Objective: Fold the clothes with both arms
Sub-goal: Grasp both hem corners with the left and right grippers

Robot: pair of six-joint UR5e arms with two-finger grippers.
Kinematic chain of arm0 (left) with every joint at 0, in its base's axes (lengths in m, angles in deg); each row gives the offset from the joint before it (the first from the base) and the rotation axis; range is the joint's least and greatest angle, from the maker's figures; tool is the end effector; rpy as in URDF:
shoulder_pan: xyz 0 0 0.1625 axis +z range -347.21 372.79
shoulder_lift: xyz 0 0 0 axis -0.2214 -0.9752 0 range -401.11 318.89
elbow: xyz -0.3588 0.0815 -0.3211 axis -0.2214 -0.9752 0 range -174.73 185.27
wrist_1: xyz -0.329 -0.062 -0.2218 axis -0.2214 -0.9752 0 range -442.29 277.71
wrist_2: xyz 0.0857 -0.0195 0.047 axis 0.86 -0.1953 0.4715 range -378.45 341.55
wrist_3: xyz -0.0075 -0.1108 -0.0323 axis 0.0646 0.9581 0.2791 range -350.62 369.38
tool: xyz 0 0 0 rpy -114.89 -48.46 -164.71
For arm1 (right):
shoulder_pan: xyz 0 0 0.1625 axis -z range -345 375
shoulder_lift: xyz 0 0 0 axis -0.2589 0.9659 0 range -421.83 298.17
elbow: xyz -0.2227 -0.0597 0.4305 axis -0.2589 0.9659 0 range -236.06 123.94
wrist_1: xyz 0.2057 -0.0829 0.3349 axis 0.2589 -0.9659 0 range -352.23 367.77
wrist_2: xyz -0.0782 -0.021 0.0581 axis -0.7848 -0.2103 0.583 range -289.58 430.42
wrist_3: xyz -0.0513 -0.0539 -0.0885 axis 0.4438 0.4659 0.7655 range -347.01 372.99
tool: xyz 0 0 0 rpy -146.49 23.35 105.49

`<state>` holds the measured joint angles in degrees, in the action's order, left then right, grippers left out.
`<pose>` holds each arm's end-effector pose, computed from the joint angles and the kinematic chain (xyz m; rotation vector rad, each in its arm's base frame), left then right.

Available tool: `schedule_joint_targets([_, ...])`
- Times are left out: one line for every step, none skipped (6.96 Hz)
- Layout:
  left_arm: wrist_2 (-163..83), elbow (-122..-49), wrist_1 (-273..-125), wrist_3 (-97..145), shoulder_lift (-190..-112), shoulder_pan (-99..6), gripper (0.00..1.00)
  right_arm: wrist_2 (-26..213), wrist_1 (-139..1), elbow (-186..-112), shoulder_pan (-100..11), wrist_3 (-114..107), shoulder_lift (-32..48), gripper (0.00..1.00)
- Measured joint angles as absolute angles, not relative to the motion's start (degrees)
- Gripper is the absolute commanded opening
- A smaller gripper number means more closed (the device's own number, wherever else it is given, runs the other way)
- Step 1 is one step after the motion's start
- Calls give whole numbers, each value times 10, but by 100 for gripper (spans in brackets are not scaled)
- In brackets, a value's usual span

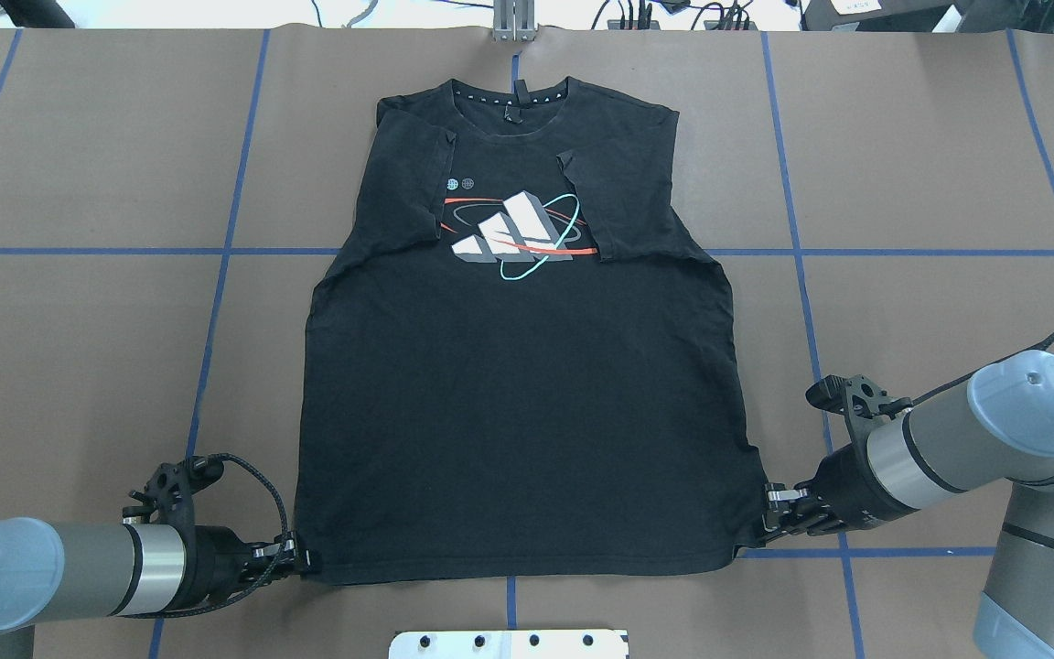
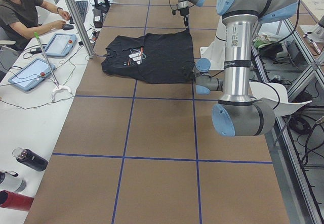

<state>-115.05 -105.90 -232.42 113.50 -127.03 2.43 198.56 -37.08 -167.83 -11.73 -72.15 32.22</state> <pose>0.4323 -0.2010 0.4665 -0.1419 1.3473 -0.2825 -0.3765 -0.2590 0.4871 -0.2850 -1.1698 -0.0305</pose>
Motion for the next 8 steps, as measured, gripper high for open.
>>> schedule_joint_targets([-1152, -1088, -2325, 1133, -1252, 24, 0, 2012, -365, -1682, -122, -721, 324, 0])
schedule_joint_targets([-1155, -1119, -2325, 1132, -1233, 25, 0, 2049, -361, -1689, -130, -722, 331, 0])
schedule_joint_targets([-1162, -1149, -2325, 1131, -1217, 32, 0, 2092, -358, -1706, -138, -722, 348, 0])
schedule_joint_targets([-1169, -1173, -2325, 1131, -1201, 50, 0, 2140, -351, -1727, -145, -722, 374, 0])
schedule_joint_targets([-1174, -1189, -2325, 1131, -1185, 76, 0, 2191, -325, -1741, -151, -728, 402, 0])
schedule_joint_targets([-1195, -1205, -2325, 1131, -1170, 97, 0, 2233, -286, -1746, -152, -758, 420, 0])
schedule_joint_targets([-1243, -1230, -2325, 1133, -1159, 108, 0, 2263, -241, -1747, -151, -813, 426, 0])
schedule_joint_targets([-1282, -1252, -2325, 1137, -1154, 115, 0, 2276, -207, -1746, -150, -850, 429, 0])
